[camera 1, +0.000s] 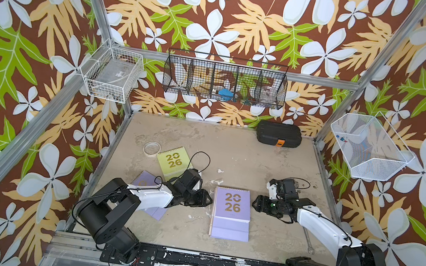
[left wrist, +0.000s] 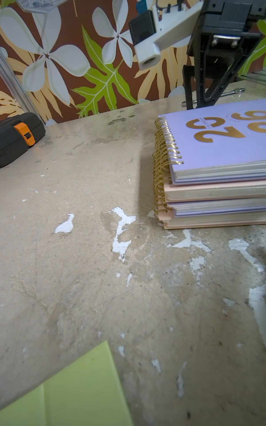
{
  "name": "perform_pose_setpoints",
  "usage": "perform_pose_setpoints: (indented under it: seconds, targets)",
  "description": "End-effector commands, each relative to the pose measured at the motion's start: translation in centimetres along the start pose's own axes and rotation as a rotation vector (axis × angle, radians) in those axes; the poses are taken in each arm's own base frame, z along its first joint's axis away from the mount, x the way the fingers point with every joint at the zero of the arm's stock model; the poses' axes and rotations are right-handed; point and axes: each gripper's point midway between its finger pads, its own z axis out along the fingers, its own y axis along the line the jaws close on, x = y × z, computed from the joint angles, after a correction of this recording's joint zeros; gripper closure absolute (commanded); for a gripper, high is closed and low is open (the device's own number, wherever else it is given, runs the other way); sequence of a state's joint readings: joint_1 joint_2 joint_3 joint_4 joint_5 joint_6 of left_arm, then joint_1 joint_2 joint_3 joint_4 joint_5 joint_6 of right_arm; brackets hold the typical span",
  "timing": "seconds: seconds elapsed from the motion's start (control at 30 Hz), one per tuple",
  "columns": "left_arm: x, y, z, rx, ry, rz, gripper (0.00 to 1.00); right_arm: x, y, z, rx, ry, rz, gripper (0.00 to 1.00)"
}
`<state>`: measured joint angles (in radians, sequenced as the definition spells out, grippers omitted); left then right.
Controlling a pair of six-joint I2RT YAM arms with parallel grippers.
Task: Stack the calendars
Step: Adjust the calendars at the calendar, then pick up the calendar at the center of the board.
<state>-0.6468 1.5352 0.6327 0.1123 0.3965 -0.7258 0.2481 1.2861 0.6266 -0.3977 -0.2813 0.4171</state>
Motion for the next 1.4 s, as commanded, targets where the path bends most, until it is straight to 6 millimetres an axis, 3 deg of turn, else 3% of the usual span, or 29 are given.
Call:
perform_pose_setpoints:
  seconds: [0.0, 0.37, 0.63, 0.83, 1.0, 1.2, 1.37]
  targets:
    - [0.1, 0.2, 0.2, -0.014, 0.006, 0.010, 0.57, 0.3, -0.1, 0.2, 0.019, 0.017, -0.016, 0.24]
    - [0.1, 0.0, 0.5, -0.012, 0.013, 0.008, 0.57, 0.7, 1.7, 0.5, -0.087, 0.039, -0.010, 0.25]
    - [0.0, 0.1, 0.5, -0.017, 0.012, 0.007, 0.57, 0.7, 1.5, 0.5, -0.074, 0.040, -0.009, 0.25]
    - [-2.3, 0.4, -1.3, -0.084, -0.063, 0.039, 0.57, -2.5, 0.3, -2.0, 0.037, -0.063, -0.030, 0.25]
    - [-6.7, 3.2, -5.6, -0.153, -0.195, -0.037, 0.59, -5.8, 3.2, -3.7, -0.020, -0.121, -0.065, 0.25]
    - [-11.2, 7.6, -10.5, -0.220, -0.313, -0.123, 0.58, -8.3, 8.1, -3.2, -0.124, -0.120, -0.110, 0.24]
    - [-13.5, 10.9, -13.2, -0.238, -0.382, -0.216, 0.55, -10.7, 13.0, -2.2, -0.228, -0.094, -0.160, 0.24]
